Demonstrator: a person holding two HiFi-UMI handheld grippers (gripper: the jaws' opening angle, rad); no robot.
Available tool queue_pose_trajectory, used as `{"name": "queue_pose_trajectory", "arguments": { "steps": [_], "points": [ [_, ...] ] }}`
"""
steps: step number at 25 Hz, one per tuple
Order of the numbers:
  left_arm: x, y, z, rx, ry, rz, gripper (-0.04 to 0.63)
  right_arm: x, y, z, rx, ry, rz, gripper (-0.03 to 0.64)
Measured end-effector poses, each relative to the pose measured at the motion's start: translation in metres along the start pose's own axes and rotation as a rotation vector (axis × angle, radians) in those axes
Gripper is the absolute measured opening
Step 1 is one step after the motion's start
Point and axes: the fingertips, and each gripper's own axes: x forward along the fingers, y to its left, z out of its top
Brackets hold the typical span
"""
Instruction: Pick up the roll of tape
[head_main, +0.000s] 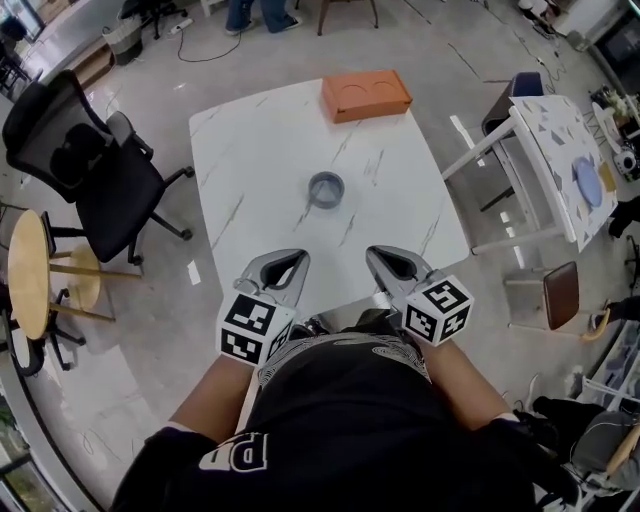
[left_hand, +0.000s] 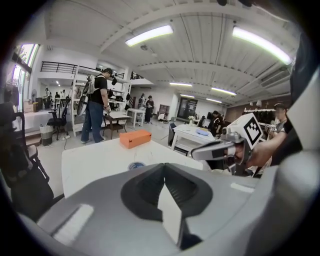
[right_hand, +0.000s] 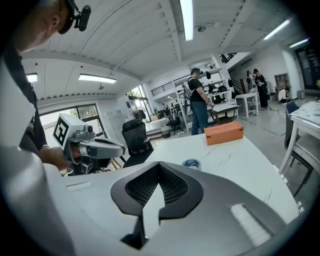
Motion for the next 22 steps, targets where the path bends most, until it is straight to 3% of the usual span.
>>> {"name": "queue_pose_trajectory", "arguments": {
  "steps": [10, 22],
  "points": [
    [0.017, 0.01, -0.001, -0.013, 0.023, -0.004, 0.06, 0.009, -0.016, 0.004, 0.013, 0.006, -0.004, -0.005],
    [0.037, 0.009, 0.022, 0.015, 0.008, 0.105, 0.06, 0.016, -0.04, 0.022, -0.05, 0.035, 0.102, -0.005]
  ]
}}
